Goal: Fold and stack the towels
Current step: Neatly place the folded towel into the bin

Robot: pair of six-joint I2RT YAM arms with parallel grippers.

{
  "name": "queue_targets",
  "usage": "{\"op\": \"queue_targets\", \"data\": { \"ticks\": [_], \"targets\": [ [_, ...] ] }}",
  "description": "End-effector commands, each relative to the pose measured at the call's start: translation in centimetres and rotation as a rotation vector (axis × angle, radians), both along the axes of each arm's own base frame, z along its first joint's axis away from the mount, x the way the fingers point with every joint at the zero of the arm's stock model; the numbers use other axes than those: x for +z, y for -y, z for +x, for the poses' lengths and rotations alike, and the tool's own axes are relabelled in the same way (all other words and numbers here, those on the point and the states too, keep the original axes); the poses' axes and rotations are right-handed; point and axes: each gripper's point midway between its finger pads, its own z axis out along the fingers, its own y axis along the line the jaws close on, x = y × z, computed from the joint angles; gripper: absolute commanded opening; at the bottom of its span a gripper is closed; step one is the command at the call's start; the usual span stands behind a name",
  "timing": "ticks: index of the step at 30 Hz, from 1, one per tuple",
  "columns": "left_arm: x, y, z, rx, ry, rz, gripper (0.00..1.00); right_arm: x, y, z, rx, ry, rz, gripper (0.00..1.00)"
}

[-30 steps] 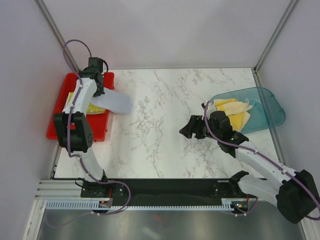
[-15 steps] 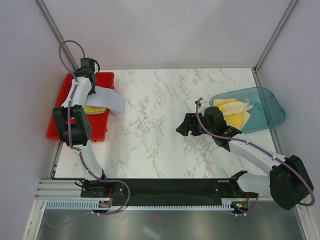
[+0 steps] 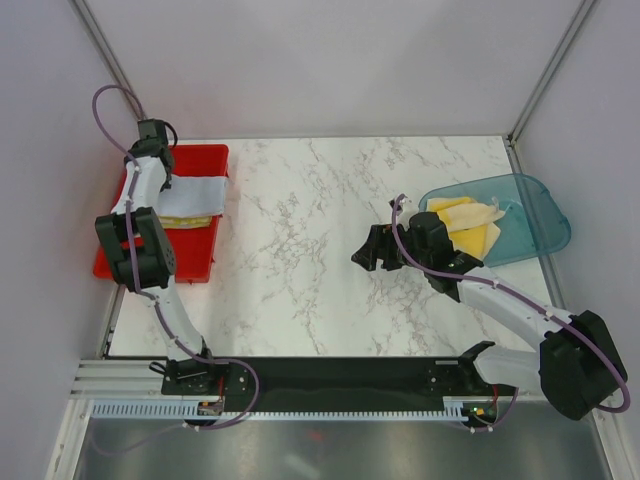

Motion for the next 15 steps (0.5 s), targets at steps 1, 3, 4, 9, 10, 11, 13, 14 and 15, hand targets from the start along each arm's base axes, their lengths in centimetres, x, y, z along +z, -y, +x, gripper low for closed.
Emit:
{"op": "queue_targets", "data": {
  "ticks": [1,3,4,9,10,11,13,14,15],
  "targets": [
    [-0.1,-2.2,1.5,0.008,0.017,0.074,0.02,1.6,-0.6,0.6,0.021,0.059,0.018,0.82],
    [-1.6,-3.0,2.1,0.029,0.015,0.090,0.02,1.4,-0.4,0.6,0.015,0.059,0.012,0.82],
    [-2.0,-3.0,2.5,0.024,0.027,0.066,0.02,1.2,-0.4,0.7,0.014,0.057,0.008,0.82],
    [-5.3,-4.1,2.9,0.051,0.008,0.044,0.02,0.5,-0.3,0.7,0.013,0.045,-0.010,0.82],
    [-5.3,-4.6,2.6,0.081,0.003,0.067,0.02,0.5,-0.3,0.9,0.008,0.047,-0.013,0.82],
    [-5.5,-4.6,2.5,0.087,0.002,0.062,0.02,0.4,-0.3,1.0,0.010,0.045,-0.015,0.82],
    [-5.5,-4.8,2.6,0.102,0.032,0.041,0.02,0.2,-0.3,1.1,0.007,0.041,-0.022,0.82],
    [-5.3,-4.8,2.7,0.099,0.040,0.039,0.02,0.1,-0.4,1.1,0.008,0.038,-0.023,0.82],
    [-5.1,-4.8,2.8,0.100,0.044,0.041,0.02,0.0,-0.4,1.2,0.007,0.035,-0.025,0.82]
  ]
}}
